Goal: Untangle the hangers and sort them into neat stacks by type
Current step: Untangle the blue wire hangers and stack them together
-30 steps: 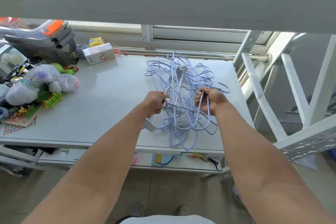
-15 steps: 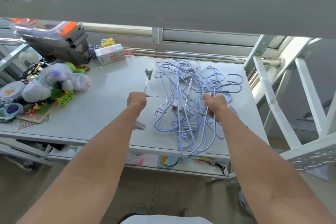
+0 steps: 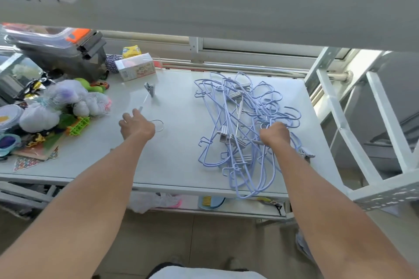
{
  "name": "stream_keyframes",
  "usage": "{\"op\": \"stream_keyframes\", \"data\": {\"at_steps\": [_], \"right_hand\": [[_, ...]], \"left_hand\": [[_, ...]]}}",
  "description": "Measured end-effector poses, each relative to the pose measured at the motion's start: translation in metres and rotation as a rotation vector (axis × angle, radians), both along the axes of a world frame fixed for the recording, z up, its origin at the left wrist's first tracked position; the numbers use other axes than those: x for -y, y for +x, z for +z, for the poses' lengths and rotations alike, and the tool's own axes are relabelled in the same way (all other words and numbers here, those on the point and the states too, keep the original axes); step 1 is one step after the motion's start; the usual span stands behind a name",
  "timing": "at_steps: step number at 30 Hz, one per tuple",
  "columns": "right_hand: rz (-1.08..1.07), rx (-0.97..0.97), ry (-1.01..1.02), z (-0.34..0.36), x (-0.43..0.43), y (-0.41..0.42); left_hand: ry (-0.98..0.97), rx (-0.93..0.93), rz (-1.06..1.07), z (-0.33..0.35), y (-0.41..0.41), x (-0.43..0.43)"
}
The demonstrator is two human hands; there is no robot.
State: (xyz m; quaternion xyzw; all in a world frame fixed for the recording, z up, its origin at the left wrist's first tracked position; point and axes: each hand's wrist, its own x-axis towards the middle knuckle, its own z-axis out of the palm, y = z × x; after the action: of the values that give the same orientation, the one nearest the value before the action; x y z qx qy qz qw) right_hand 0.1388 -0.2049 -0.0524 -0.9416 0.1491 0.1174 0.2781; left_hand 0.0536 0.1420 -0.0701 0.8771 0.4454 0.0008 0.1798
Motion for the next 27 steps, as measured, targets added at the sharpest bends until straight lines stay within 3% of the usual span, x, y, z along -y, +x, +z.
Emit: {"op": "stream_keyframes", "data": {"at_steps": [3, 6, 9, 17, 23, 27], "right_hand": [[-0.054, 0.027, 0.011, 0.0, -0.003, -0.003], [-0.098, 0.074, 0.047, 0.001, -0.005, -0.004], [-0.1, 0.117, 0.07, 0.002, 0.0, -0.003], [0.17, 0.03, -0.267, 0.001, 0.026, 0.002], [0.207, 0.036, -0.275, 0.0, 0.029, 0.008], [0.166, 0.044, -0.271, -0.003, 0.025, 0.012]], "left_hand": [[0.057, 0.102, -0.214, 0.004, 0.008, 0.038], [-0.102, 0.226, -0.448, 0.012, 0.02, 0.101], [-0.235, 0.189, -0.587, 0.019, 0.026, 0.158], [-0.104, 0.128, -0.544, 0.01, 0.036, 0.212], [-0.078, 0.101, -0.557, 0.008, 0.039, 0.221], [-0.216, 0.148, -0.503, 0.005, 0.04, 0.218]]}}
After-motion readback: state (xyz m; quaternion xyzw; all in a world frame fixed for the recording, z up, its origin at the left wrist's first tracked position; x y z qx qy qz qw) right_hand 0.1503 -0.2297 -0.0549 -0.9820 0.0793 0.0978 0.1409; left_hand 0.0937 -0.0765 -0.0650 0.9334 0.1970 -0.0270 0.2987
